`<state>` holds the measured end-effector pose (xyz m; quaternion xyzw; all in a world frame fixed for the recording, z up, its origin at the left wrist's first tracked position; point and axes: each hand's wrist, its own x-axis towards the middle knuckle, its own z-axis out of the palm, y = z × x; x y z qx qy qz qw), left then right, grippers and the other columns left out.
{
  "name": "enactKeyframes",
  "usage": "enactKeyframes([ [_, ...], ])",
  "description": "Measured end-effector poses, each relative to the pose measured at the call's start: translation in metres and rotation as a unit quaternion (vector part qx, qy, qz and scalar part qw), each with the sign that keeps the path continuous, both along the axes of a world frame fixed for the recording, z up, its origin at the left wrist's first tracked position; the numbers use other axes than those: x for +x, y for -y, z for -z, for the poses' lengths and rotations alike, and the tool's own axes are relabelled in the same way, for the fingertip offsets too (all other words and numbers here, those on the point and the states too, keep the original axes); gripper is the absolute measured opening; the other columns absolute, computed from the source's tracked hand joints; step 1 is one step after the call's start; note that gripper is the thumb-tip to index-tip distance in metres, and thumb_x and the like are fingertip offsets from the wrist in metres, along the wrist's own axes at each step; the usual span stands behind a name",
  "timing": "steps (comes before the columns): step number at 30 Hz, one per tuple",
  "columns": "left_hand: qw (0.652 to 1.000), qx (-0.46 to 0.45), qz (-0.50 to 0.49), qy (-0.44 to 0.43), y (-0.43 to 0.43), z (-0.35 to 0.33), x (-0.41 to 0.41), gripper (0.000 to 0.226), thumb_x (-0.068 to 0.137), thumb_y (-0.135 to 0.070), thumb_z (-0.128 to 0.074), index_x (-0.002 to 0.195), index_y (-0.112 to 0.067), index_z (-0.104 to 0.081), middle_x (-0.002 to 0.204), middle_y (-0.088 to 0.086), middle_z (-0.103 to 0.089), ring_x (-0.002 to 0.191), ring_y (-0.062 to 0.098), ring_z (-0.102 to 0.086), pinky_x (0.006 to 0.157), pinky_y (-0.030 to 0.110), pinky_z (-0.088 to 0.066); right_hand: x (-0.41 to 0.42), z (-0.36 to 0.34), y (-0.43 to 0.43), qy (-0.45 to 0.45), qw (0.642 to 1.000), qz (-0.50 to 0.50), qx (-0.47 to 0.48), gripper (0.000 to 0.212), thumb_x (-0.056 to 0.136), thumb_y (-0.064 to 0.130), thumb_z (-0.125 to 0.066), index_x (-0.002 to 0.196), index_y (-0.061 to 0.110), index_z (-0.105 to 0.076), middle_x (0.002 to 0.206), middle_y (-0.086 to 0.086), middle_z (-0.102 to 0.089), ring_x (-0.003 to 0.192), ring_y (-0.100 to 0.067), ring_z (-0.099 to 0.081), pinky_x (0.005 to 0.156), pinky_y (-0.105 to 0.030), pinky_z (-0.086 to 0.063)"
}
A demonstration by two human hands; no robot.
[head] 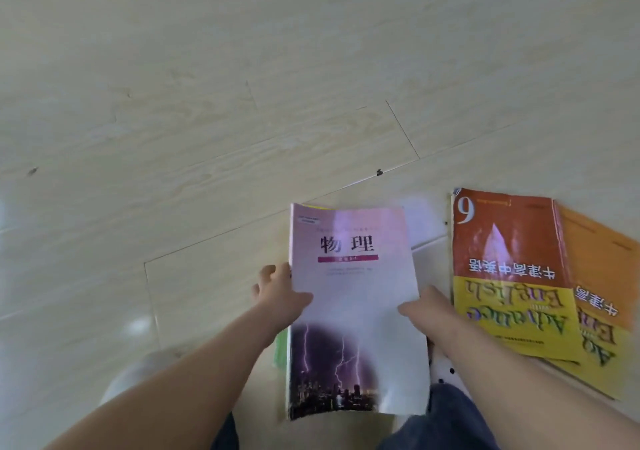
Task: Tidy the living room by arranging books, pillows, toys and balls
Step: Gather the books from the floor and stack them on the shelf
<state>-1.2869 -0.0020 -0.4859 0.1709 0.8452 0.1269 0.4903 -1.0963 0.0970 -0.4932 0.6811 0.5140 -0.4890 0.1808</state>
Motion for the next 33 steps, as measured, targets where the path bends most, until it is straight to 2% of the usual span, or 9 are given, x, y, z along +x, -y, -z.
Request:
enactKeyframes([
  [6,0.972,0.067,-0.205,0.096,-0.009,0.006,0.004,0.085,0.068,-0.012,-0.077,0.135,-0.02,-0.025,0.121,0.01,-0.045,0.11,0.034,-0.051,0.092,0.049,-0.048,-0.008,0.008,0.005,-0.064,0.995,0.073,-0.025,0.034,0.086,-0.002,-0.044,0.119,0.003,-0.051,0.109,-0.017,-0.061,0.098,-0.031,-0.059,0.075,-0.027,-0.044],
  [8,0.966,0.092,-0.216,0.113,-0.013,0.003,-0.006,0.062,0.076,0.002,-0.07,0.128,-0.004,-0.037,0.105,0.011,-0.055,0.089,0.028,-0.059,0.072,0.038,-0.054,-0.007,0.001,0.003,-0.08,0.995,0.059,-0.031,0.032,0.087,-0.002,-0.04,0.114,0.011,-0.053,0.102,-0.01,-0.062,0.092,-0.028,-0.058,0.071,-0.026,-0.044],
  [10,0.978,0.09,-0.146,0.115,-0.022,-0.001,-0.013,0.036,0.083,0.004,-0.06,0.119,0.002,-0.051,0.097,0.013,-0.061,0.079,0.026,-0.059,0.063,0.03,-0.051,0.001,-0.008,-0.003,-0.064,0.998,-0.001,0.021,0.027,0.089,0.007,-0.043,0.112,0.014,-0.056,0.105,-0.007,-0.063,0.093,-0.025,-0.057,0.071,-0.028,-0.044],
  [13,0.983,0.131,-0.103,0.079,-0.052,-0.011,-0.007,0.022,0.088,-0.005,-0.057,0.11,-0.004,-0.053,0.101,0.015,-0.062,0.079,0.027,-0.058,0.069,0.034,-0.048,0.019,-0.02,-0.014,0.095,0.969,-0.14,0.181,0.038,0.092,0.026,-0.049,0.129,0.016,-0.046,0.128,-0.008,-0.051,0.116,-0.028,-0.049,0.087,-0.034,-0.042],
  [16,0.982,0.148,0.01,-0.121,-0.087,-0.008,0.006,0.037,0.09,-0.013,-0.052,0.126,-0.012,-0.048,0.125,0.015,-0.052,0.1,0.028,-0.05,0.081,0.034,-0.04,0.033,-0.019,-0.019,0.18,0.967,-0.081,0.158,0.067,0.089,0.032,-0.054,0.145,0.019,-0.019,0.152,-0.013,-0.019,0.136,-0.036,-0.026,0.106,-0.045,-0.03],
  [18,0.972,0.119,0.107,-0.174,-0.097,-0.007,0.023,0.062,0.091,-0.022,-0.054,0.145,-0.027,-0.024,0.149,0.007,-0.027,0.132,0.029,-0.031,0.102,0.044,-0.034,0.04,-0.014,-0.019,0.199,0.973,-0.05,0.104,0.079,0.09,0.032,-0.053,0.149,0.021,-0.003,0.156,-0.014,0.0,0.141,-0.04,-0.011,0.109,-0.051,-0.024],
  [23,0.878,-0.047,0.453,-0.15,-0.079,0.009,0.083,0.091,0.089,-0.043,-0.055,0.145,-0.039,0.016,0.153,0.003,0.03,0.14,0.042,0.021,0.11,0.062,-0.019,0.051,-0.001,-0.017,0.218,0.968,-0.09,0.088,0.089,0.09,0.038,-0.054,0.148,0.025,0.013,0.155,-0.015,0.017,0.142,-0.044,0.004,0.106,-0.061,-0.022],
  [28,0.834,-0.076,0.517,-0.178,-0.077,0.009,0.086,0.106,0.084,-0.045,-0.063,0.144,-0.034,0.023,0.151,0.011,0.032,0.138,0.049,0.019,0.107,0.06,-0.028,0.071,0.012,-0.012,0.246,0.947,-0.164,0.127,0.09,0.089,0.044,-0.052,0.148,0.022,0.013,0.155,-0.019,0.012,0.139,-0.05,-0.001,0.099,-0.057,-0.037],
  [33,0.827,-0.08,0.549,-0.093,-0.08,0.004,0.064,0.112,0.074,-0.047,-0.073,0.147,-0.038,0.012,0.152,0.004,0.032,0.137,0.045,0.026,0.113,0.059,-0.018,0.076,0.015,-0.013,0.276,0.933,-0.179,0.144,0.063,0.097,0.017,-0.033,0.149,0.017,0.004,0.154,-0.023,0.006,0.136,-0.054,-0.01,0.091,-0.052,-0.047],
])
